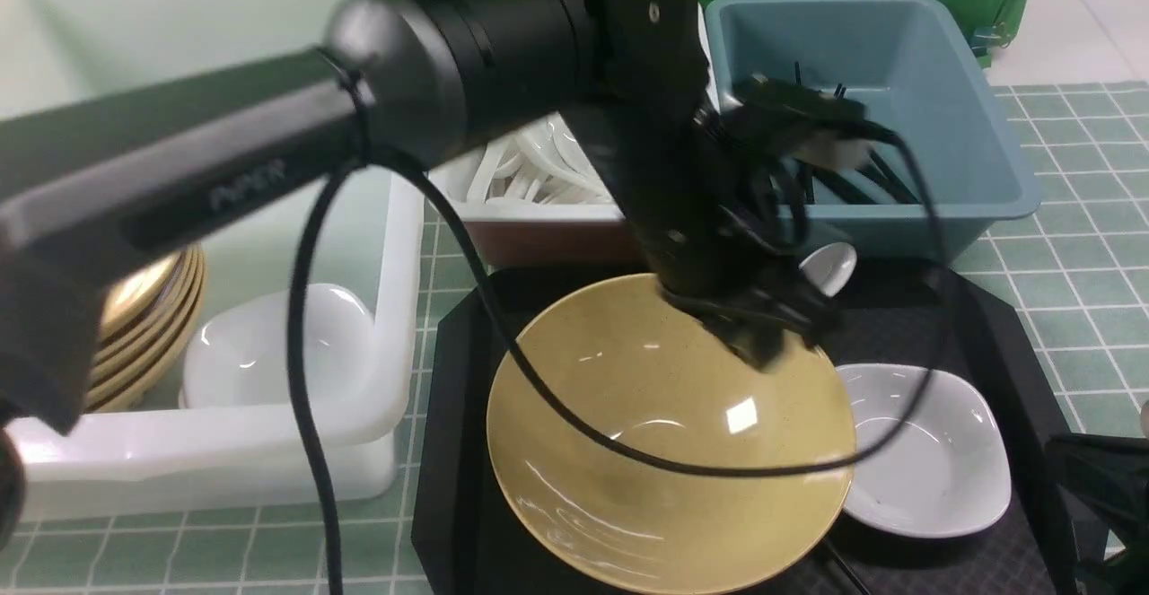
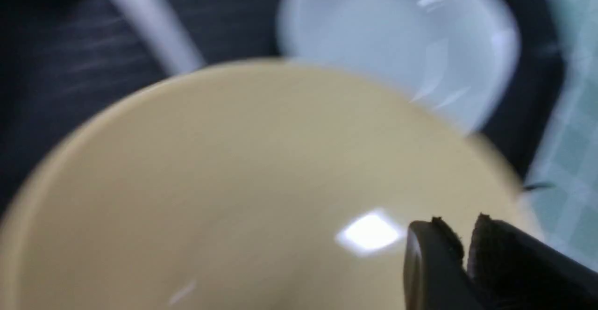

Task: On blue table put chopsticks spoon bowls plates into blue grey white boxes.
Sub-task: 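Grasp the large bowl on the tray by its rim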

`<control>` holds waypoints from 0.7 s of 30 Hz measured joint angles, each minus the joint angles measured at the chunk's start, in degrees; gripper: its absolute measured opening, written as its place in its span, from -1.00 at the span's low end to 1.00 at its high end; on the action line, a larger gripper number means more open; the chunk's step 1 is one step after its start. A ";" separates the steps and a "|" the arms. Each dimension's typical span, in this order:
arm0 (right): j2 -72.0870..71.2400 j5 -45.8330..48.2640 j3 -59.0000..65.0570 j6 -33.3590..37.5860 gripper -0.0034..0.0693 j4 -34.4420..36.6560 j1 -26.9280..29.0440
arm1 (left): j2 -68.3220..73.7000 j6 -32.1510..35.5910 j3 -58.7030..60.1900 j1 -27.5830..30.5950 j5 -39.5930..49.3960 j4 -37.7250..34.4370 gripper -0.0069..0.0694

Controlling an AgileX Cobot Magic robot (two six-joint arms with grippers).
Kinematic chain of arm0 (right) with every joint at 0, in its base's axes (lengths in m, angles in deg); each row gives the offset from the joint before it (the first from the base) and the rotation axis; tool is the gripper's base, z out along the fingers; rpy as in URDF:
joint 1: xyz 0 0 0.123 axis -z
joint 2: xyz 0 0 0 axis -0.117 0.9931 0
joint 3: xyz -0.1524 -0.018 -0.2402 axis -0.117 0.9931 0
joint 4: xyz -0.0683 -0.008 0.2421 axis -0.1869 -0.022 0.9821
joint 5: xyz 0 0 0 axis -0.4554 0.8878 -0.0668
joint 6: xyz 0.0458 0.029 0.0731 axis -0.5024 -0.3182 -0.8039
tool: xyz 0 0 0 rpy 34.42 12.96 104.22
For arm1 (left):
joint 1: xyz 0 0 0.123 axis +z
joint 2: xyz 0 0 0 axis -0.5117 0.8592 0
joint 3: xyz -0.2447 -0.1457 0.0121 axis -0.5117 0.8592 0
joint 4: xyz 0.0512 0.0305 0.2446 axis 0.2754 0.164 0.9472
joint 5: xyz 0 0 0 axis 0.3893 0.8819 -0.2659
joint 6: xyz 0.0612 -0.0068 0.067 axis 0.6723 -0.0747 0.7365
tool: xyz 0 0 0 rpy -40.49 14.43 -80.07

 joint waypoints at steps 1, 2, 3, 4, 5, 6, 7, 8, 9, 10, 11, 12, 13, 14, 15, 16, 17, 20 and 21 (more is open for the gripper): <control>0.00 0.00 0.07 0.00 -0.81 0.00 0.00 | -0.21 -3.16 -0.61 0.06 1.45 5.57 -0.45; 0.00 0.00 0.07 0.00 -0.81 0.00 0.00 | -0.22 -7.52 -0.98 0.16 3.06 12.93 -0.31; 0.00 0.00 0.07 0.00 -0.81 0.00 0.00 | -0.15 -11.00 -1.03 0.24 4.03 18.25 -0.22; 0.00 0.00 0.07 0.00 -0.81 0.00 0.00 | 0.21 -13.46 -1.05 0.24 4.37 21.64 -0.11; 0.00 0.00 0.07 0.00 -0.81 0.00 0.00 | 0.28 -14.25 -1.10 0.30 4.44 22.72 -0.09; 0.00 0.00 0.07 0.00 -0.81 0.00 0.00 | 0.91 -16.05 -1.17 0.36 4.56 25.14 0.03; 0.00 -0.05 0.07 0.00 -0.81 0.00 0.00 | 1.52 -17.02 -1.22 0.43 4.56 26.51 0.12; 0.00 -0.05 0.07 0.06 -0.81 0.00 0.00 | 2.25 -17.55 -1.23 0.51 4.58 27.02 0.19; 0.00 -0.05 0.07 0.06 -0.81 0.00 0.00 | 2.43 -17.57 -1.23 0.49 4.58 27.12 0.19; 0.00 -0.05 0.07 0.06 -0.81 0.00 0.00 | 3.75 -17.97 -1.23 0.49 4.32 27.78 0.26; 0.00 -0.12 0.07 0.00 -0.80 0.00 0.00 | 4.80 -18.34 -1.23 0.49 4.03 28.30 0.30; 0.00 -0.11 0.07 -0.05 -0.80 0.00 0.00 | 5.70 -18.82 -1.23 0.49 3.75 28.58 0.31; 0.00 -0.19 0.07 -0.05 -0.80 0.00 0.00 | 7.34 -19.46 -1.23 0.49 3.37 29.08 0.33; 0.00 -0.19 0.07 -0.05 -0.80 0.00 0.00 | 7.57 -19.46 -1.23 0.49 3.37 29.08 0.33; 0.00 -0.21 0.07 -0.05 -0.80 0.00 0.00 | 9.13 -20.22 -1.23 0.49 3.24 29.49 0.33; 0.00 -0.21 0.07 -0.05 -0.80 0.00 0.00 | 10.15 -20.60 -1.23 0.49 3.20 29.58 0.33; 0.00 -0.21 0.07 -0.05 -0.80 0.00 0.00 | 11.06 -20.71 -1.23 0.49 3.20 29.58 0.32; 0.00 -0.21 0.07 -0.12 -0.80 0.00 0.00 | 12.47 -19.39 -1.44 0.49 4.52 29.10 0.21; 0.00 -0.21 0.07 -0.12 -0.80 0.00 0.00 | 12.47 -18.66 -1.56 0.49 5.13 28.87 0.13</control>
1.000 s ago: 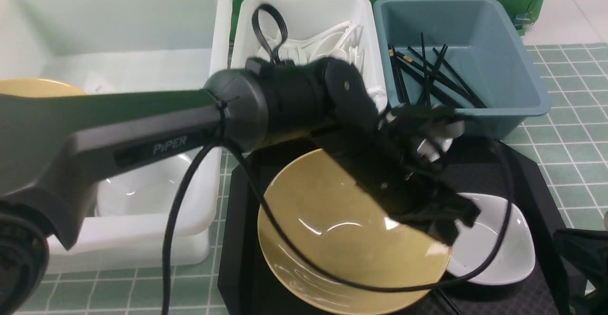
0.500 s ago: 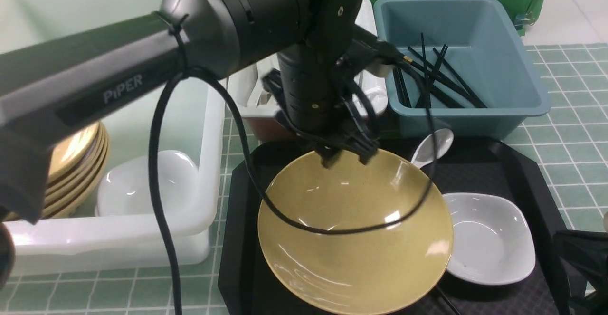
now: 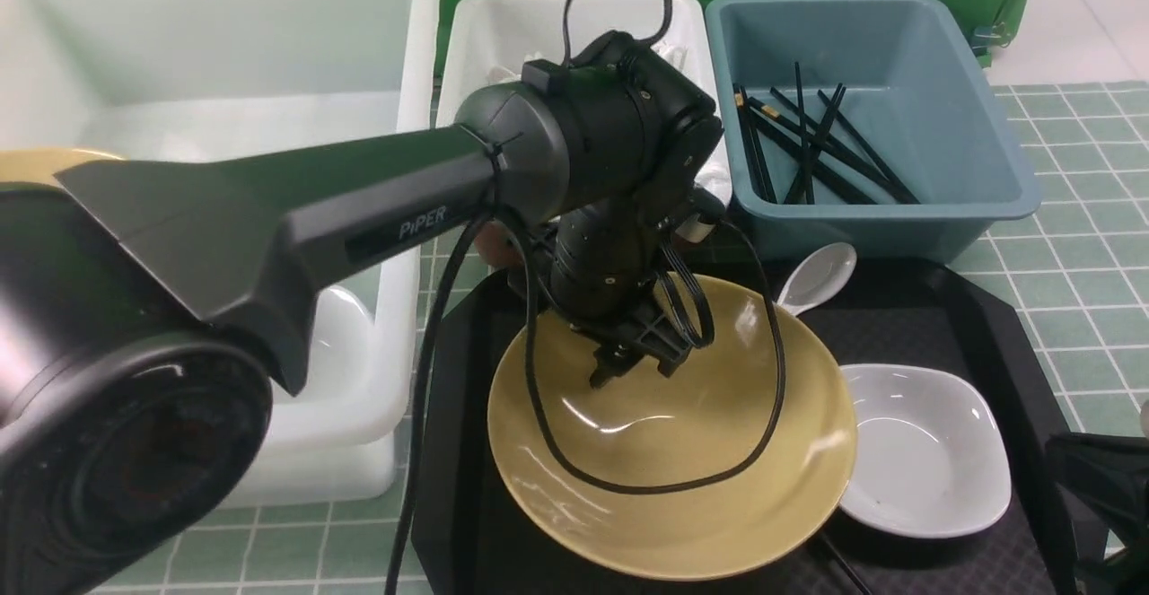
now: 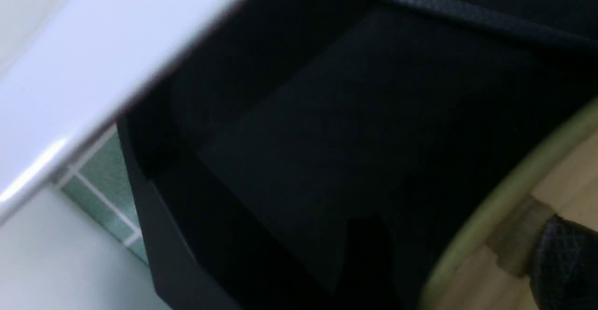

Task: On blue table put chopsticks spoon bowls plates into blue grey white boxes.
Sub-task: 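Grasp the large bowl on the tray by its rim, then place the tan bowl onto the bowl stack in the left bin with the left gripper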

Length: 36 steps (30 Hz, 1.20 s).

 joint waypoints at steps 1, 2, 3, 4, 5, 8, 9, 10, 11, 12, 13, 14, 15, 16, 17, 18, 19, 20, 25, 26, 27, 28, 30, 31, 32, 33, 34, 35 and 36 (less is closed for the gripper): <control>0.00 0.00 0.00 0.00 -0.80 0.00 0.00 | 0.00 0.77 -0.16 0.00 0.54 -0.22 0.06; 0.00 0.00 0.00 0.00 -0.80 0.00 0.00 | -0.07 1.53 -0.33 0.00 0.82 -0.38 -0.04; 0.00 0.00 0.00 0.00 -0.80 0.00 0.00 | -0.22 2.09 -0.37 0.00 0.82 -0.84 -0.06; 0.00 0.00 0.00 0.00 -0.80 0.00 0.00 | -0.27 2.34 -0.37 0.06 0.75 -1.22 -0.08; 0.00 0.00 0.00 0.00 -0.80 0.00 0.00 | -0.61 2.49 -0.37 0.10 0.69 -1.44 -0.09; 0.00 0.00 0.00 0.00 -0.80 0.00 0.00 | -1.76 2.94 -0.32 0.10 0.32 -2.45 -0.16; 0.00 0.00 0.00 0.00 -0.80 0.00 0.00 | -2.62 3.09 -0.32 0.10 0.16 -3.12 -0.23; 0.00 0.00 0.00 0.00 -0.80 0.00 0.00 | -3.54 3.35 -0.32 0.10 0.10 -3.87 -0.34; 0.00 0.00 0.00 0.00 -0.80 0.00 0.00 | -4.95 3.75 -0.32 0.10 0.11 -5.03 -0.46; 0.00 0.00 0.00 0.00 -0.80 0.07 0.00 | -6.68 4.06 -0.32 0.10 0.11 -6.20 -0.58; 0.00 0.00 0.00 0.00 -0.80 0.13 0.00 | -8.50 4.17 -0.32 0.02 0.17 -6.85 -0.66; 0.00 0.06 0.00 0.00 -0.80 0.13 0.00 | -10.42 4.34 -0.32 -0.10 0.08 -7.10 -0.73; 0.00 0.06 0.00 0.00 -0.80 0.13 0.00 | -12.33 4.73 -0.29 -0.17 0.02 -7.68 -0.77; 0.00 0.06 0.00 0.00 -0.80 0.13 0.00 | -13.83 5.52 -0.29 -0.17 -0.09 -8.33 -0.79; 0.00 0.06 0.01 0.00 -0.79 0.13 0.00 | -15.72 6.77 -0.26 -0.17 -0.29 -8.60 -0.79; 0.00 0.06 0.01 0.00 -0.79 0.19 0.00 | -17.95 7.81 -0.11 -0.08 -0.98 -9.24 -0.80; 0.00 0.06 0.06 0.00 -0.79 0.44 0.00 | -19.87 8.87 0.01 0.07 -1.82 -10.55 -0.80; 0.00 0.06 0.06 0.00 -0.79 0.73 0.00 | -21.92 10.17 0.10 0.12 -2.52 -12.52 -0.80; 0.00 0.06 0.06 0.00 -0.78 1.49 0.00 | -32.15 11.41 0.28 0.49 -2.97 -13.65 -0.80; 0.00 0.06 0.06 0.00 -0.78 1.49 0.00 | -33.72 11.22 0.28 0.97 -2.67 -13.28 -0.80; 0.00 0.06 0.06 0.00 -0.78 1.49 0.00 | -37.98 9.79 0.28 3.57 -1.63 -10.46 -0.80; 0.00 0.06 0.06 0.00 -0.78 1.49 0.00 | -39.03 9.62 0.28 3.99 -1.49 -10.05 -0.80; 0.00 0.06 0.06 0.00 -0.78 1.60 0.00 | -44.47 7.28 0.28 11.11 -0.30 -5.02 -0.80; 0.00 0.06 0.06 0.00 -0.77 1.61 0.00 | -47.05 6.37 0.54 15.04 -0.15 -2.93 -0.80; 0.00 0.06 0.06 0.00 -0.77 1.61 0.00 | -49.03 5.44 1.16 19.35 -0.25 -1.67 -0.80; 0.00 0.06 0.06 -0.06 -0.77 1.66 0.00 | -50.89 4.66 2.24 23.94 -0.84 -0.25 -0.80; 0.00 0.00 0.06 -0.31 -0.77 1.66 0.00 | -52.29 3.75 3.44 28.63 -1.68 0.63 -0.80; 0.00 -0.15 0.06 -0.73 -0.77 1.66 0.00 | -53.93 3.24 5.39 33.26 -2.99 1.06 -0.80; 0.00 -0.26 0.06 -1.02 -0.77 1.66 0.00 | -54.23 3.05 5.84 34.18 -3.27 1.06 -0.80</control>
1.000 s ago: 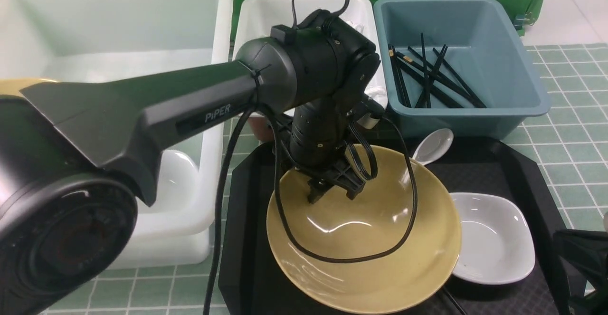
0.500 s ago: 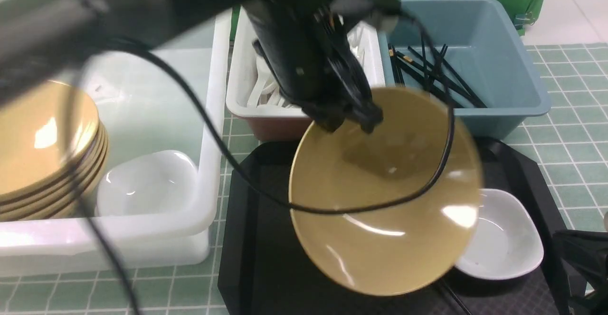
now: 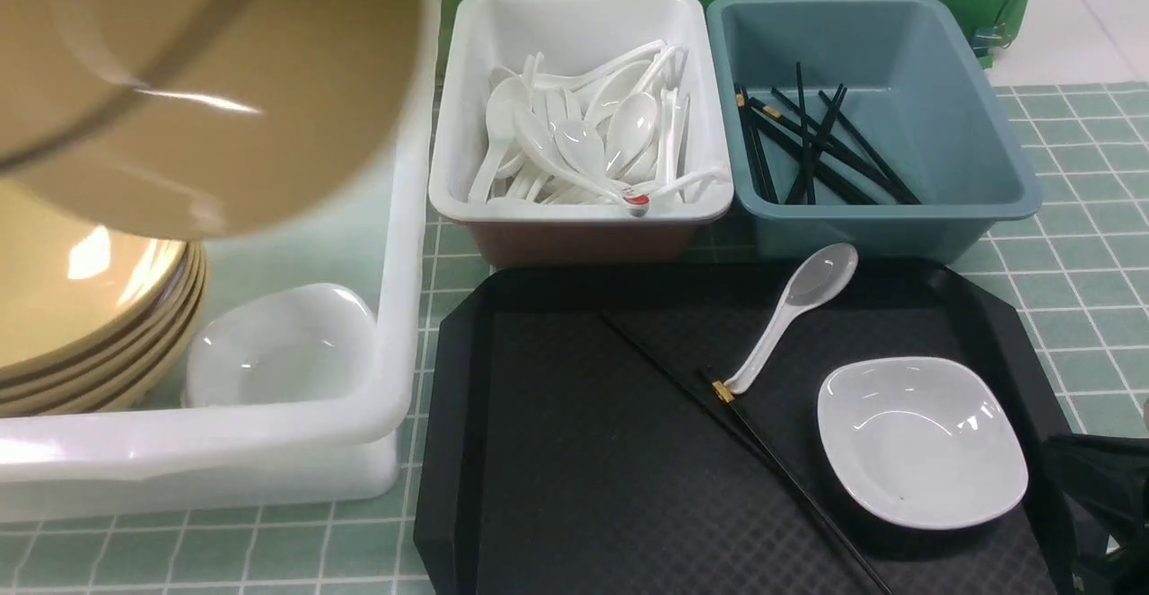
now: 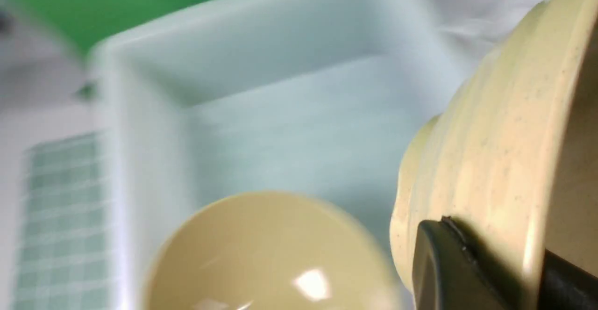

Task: On blue table put chopsticks spoon bowls plates into blue grey white boxes.
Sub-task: 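Place the tan bowl onto the bowl stack in the left bin with the left gripper, then reach for and grasp the small white dish on the black tray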

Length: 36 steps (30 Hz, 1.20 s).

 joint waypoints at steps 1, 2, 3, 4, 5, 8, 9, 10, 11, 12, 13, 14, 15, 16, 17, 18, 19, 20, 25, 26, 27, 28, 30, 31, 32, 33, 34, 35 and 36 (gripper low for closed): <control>0.00 -0.37 0.00 -1.03 -0.77 0.00 0.00 | -2.18 -1.41 4.14 7.09 -2.84 -0.53 -0.80; 0.00 -0.54 0.00 -1.87 -0.77 0.00 0.00 | -3.17 -2.43 7.12 11.26 -5.11 -1.77 -0.80; 0.00 -0.61 0.00 -2.47 -0.77 0.00 0.00 | -3.77 -3.44 10.30 15.15 -7.55 -3.47 -0.80; 0.00 -0.65 0.00 -2.69 -0.77 0.00 0.00 | -3.98 -4.01 12.92 18.02 -9.56 -5.13 -0.80; 0.00 -0.65 0.00 -3.17 -0.77 0.00 0.00 | -3.99 -4.76 16.89 21.27 -12.03 -7.53 -0.80; 0.00 -0.67 0.00 -3.94 -0.77 0.00 0.00 | -1.80 -5.04 26.35 28.72 -18.60 -13.57 -0.79; 0.00 -0.67 0.00 -4.00 -0.77 0.00 0.00 | -1.80 -5.04 26.35 29.09 -18.98 -14.01 -0.79; 0.00 -0.78 0.00 -4.21 -0.77 0.00 0.00 | -0.42 -4.93 29.92 31.49 -21.40 -14.98 -0.74; 0.00 -0.84 0.00 -4.21 -0.77 0.00 0.00 | 0.13 -4.99 31.92 32.65 -23.36 -15.24 -0.70; 0.00 -0.84 0.00 -4.35 -0.77 0.00 0.00 | 0.65 -5.11 33.54 33.90 -25.27 -15.13 -0.63; 0.00 -0.90 0.00 -4.36 -0.77 0.00 0.00 | 1.03 -5.27 34.57 34.80 -26.38 -15.01 -0.53; 0.00 -0.90 0.00 -4.52 -0.77 0.00 0.00 | 1.45 -5.39 35.47 35.24 -27.18 -15.04 -0.42; 0.00 -0.95 0.00 -4.58 -0.77 0.01 0.00 | 1.82 -5.56 35.98 35.30 -27.66 -15.10 -0.28; 0.00 -0.93 0.00 -4.58 -0.77 0.01 0.00 | 2.19 -5.70 36.24 35.23 -28.21 -15.55 -0.13; 0.00 -0.93 0.00 -4.58 -0.77 0.01 0.00 | 2.29 -5.75 36.24 35.07 -28.37 -15.76 0.00; 0.00 -0.93 0.00 -4.58 -0.77 0.01 0.00 | 2.35 -5.75 36.24 34.80 -28.51 -16.27 0.16; 0.00 -0.96 0.00 -4.60 -0.77 0.01 0.00 | 2.35 -5.75 36.24 34.53 -28.57 -16.58 0.29; 0.00 -1.01 0.00 -4.60 -0.77 0.01 0.00 | 2.17 -5.75 36.01 34.23 -28.51 -16.71 0.45; 0.00 -1.09 0.00 -4.65 -0.77 0.01 0.00 | -1.18 -5.75 31.18 33.66 -23.92 -17.01 0.91; 0.00 -1.09 0.00 -4.65 -0.77 0.01 0.00 | -2.38 -5.75 29.97 33.66 -23.20 -17.01 0.91; 0.00 -1.09 0.00 -4.65 -0.77 0.06 0.00 | -3.65 -5.75 28.96 33.66 -22.90 -17.01 0.91; 0.00 -1.09 0.00 -4.71 -0.77 0.06 0.00 | -4.92 -5.70 28.24 33.66 -22.84 -17.37 0.91; 0.00 -1.09 0.00 -4.77 -0.77 0.06 0.00 | -6.09 -5.62 27.84 33.60 -22.84 -18.17 0.91; 0.00 -1.03 0.00 -4.81 -0.77 0.26 0.00 | -7.63 -4.43 27.68 33.37 -22.78 -20.78 0.90; 0.00 -0.88 0.00 -4.81 -0.77 0.33 0.00 | -7.84 -3.64 27.68 33.10 -22.66 -21.73 0.89; 0.00 -0.71 0.00 -4.81 -0.77 0.40 0.00 | -8.03 -1.87 28.00 32.67 -22.72 -22.97 0.87; 0.00 -0.04 0.00 -4.41 -0.77 0.45 0.00 | -8.11 0.70 28.86 31.62 -23.17 -25.22 0.79; 0.00 0.02 0.00 -4.26 -0.77 0.45 0.00 | -8.11 1.29 29.05 31.62 -23.20 -25.53 0.79; 0.00 0.50 0.00 -3.23 -0.77 0.45 0.00 | -7.68 4.48 30.54 30.18 -23.70 -27.64 0.69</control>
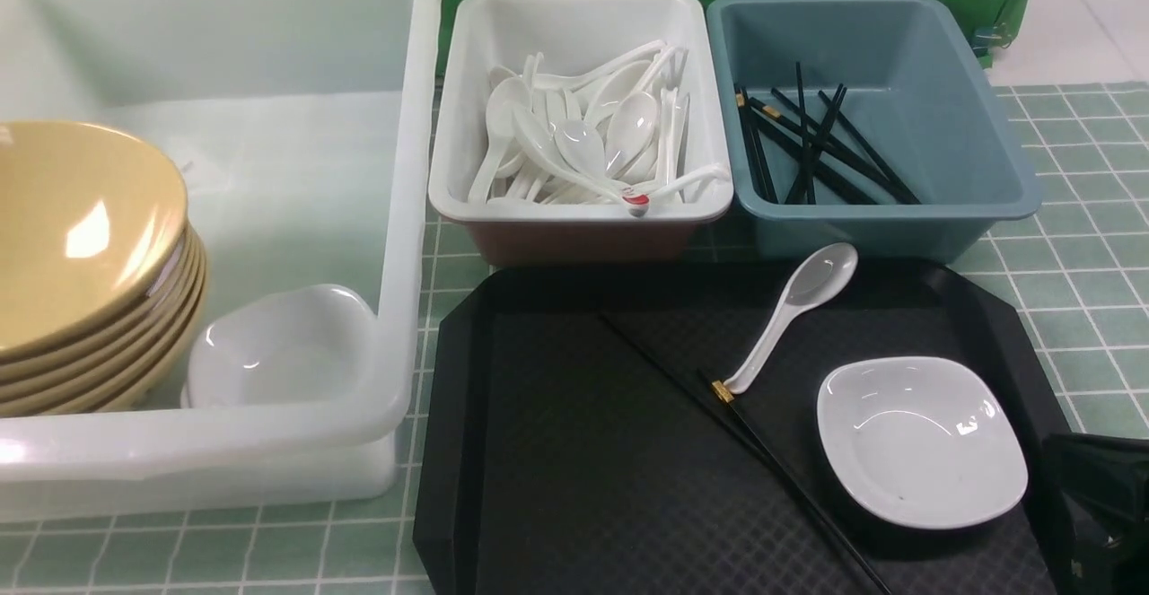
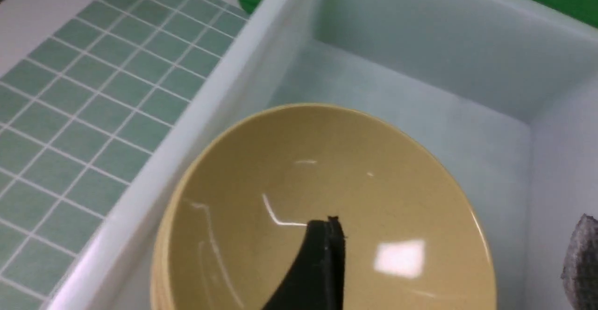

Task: On blue table put chopsticks spoon bowls plates into blue grey white boxes.
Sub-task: 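Reach for and grasp the small white dish on the black tray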

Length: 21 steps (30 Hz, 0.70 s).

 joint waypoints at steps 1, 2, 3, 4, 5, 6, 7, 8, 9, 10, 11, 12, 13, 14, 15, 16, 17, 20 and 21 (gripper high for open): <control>0.28 0.63 0.00 1.23 -0.77 0.00 0.00 | 0.54 2.08 1.43 -0.97 -0.33 -1.62 0.59; 0.47 0.75 0.00 1.33 -0.77 0.00 0.00 | 0.62 2.37 1.70 -1.37 -0.39 -2.35 0.55; 1.38 1.87 -0.41 1.81 -0.76 0.00 0.00 | 1.08 3.69 3.45 -2.98 -0.59 -5.43 0.40; 2.48 3.06 -1.03 2.15 -0.73 0.00 0.00 | 1.24 4.33 4.43 -4.18 -0.59 -7.64 0.31; 3.91 4.39 -2.06 2.61 -0.70 0.00 0.00 | 1.24 5.54 5.66 -6.13 -0.61 -10.74 0.19; 5.66 5.70 -3.12 2.91 -0.66 0.00 0.00 | 1.24 7.35 6.94 -8.10 -0.80 -13.94 0.08; 7.22 6.75 -4.74 3.23 -0.61 0.00 0.00 | 1.18 9.92 8.16 -11.10 -1.05 -17.09 -0.05; 9.33 8.02 -6.59 3.90 -0.54 0.00 0.00 | 1.14 12.26 9.06 -14.56 -1.14 -19.26 -0.19; 12.06 9.22 -8.54 4.30 -0.44 -0.35 0.00 | 1.00 16.09 10.39 -18.24 -1.37 -21.78 -0.33; 13.98 9.85 -10.54 4.30 -0.36 -0.94 0.00 | 0.73 18.53 11.30 -21.88 -1.50 -22.78 -0.48; 16.92 10.68 -12.44 4.30 -0.23 -2.37 0.00 | 0.08 21.84 12.68 -25.29 -1.45 -23.59 -0.61; 17.42 10.77 -13.17 4.24 -0.21 -2.66 0.00 | -0.05 22.31 12.91 -26.59 -1.45 -23.65 -0.65; 21.03 11.26 -15.47 3.55 -0.06 -5.83 0.00 | -1.11 24.66 14.48 -30.52 -1.45 -23.58 -0.75; 23.67 11.52 -16.88 2.26 0.03 -8.27 0.00 | -2.08 25.52 15.64 -32.77 -1.65 -23.14 -0.79; 25.84 11.58 -17.90 0.84 0.12 -10.36 0.00 | -3.23 25.94 16.91 -34.59 -2.16 -22.32 -0.81; 28.61 11.57 -19.12 -0.79 0.19 -12.30 0.12 | -4.57 26.27 18.33 -35.73 -3.04 -21.32 -0.81; 31.42 11.57 -20.25 -2.93 0.25 -14.38 0.66 | -5.78 26.26 19.52 -36.70 -3.79 -20.26 -0.81; 39.59 11.65 -23.32 -8.58 0.36 -17.28 3.26 | -11.38 23.72 24.82 -37.43 -8.18 -14.95 -0.81; 41.54 11.64 -24.08 -9.86 0.38 -17.52 3.92 | -13.58 22.14 26.68 -37.43 -9.73 -12.68 -0.81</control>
